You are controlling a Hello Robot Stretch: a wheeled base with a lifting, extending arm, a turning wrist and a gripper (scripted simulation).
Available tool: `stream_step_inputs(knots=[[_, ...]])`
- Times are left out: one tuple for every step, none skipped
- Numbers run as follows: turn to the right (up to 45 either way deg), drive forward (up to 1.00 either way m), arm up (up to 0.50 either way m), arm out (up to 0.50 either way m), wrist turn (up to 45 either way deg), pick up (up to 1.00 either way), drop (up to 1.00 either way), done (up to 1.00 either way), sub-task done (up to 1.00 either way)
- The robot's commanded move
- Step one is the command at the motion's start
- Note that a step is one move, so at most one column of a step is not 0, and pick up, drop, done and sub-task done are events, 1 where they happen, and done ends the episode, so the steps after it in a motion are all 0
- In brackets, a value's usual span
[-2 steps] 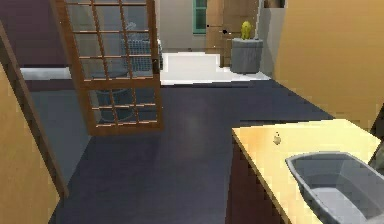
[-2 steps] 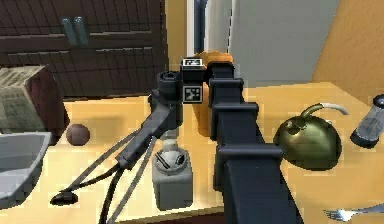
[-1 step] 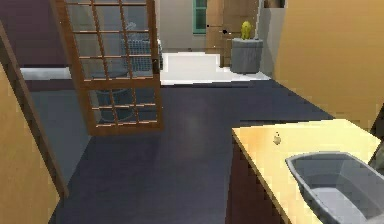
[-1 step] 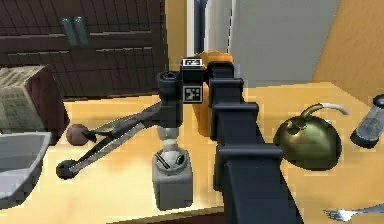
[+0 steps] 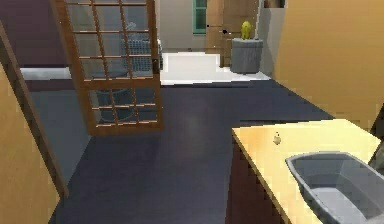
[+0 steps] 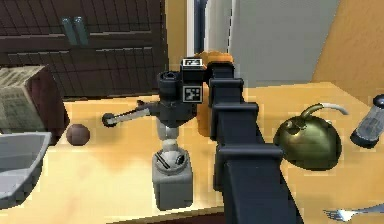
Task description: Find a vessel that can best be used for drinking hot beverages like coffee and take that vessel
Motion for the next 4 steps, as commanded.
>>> stream_step_inputs(knots=[[0.0, 0.0, 0.0, 0.0, 30.0, 0.0, 0.0, 0.0, 0.0], [0.0, 0.0, -0.08, 0.0, 0.0, 0.0, 0.0, 0.0, 0.0], [0.0, 0.0, 0.0, 0.0, 0.0, 1.0, 0.0, 0.0, 0.0], [0.0, 0.0, 0.08, 0.0, 0.0, 0.0, 0.0, 0.0, 0.0]])
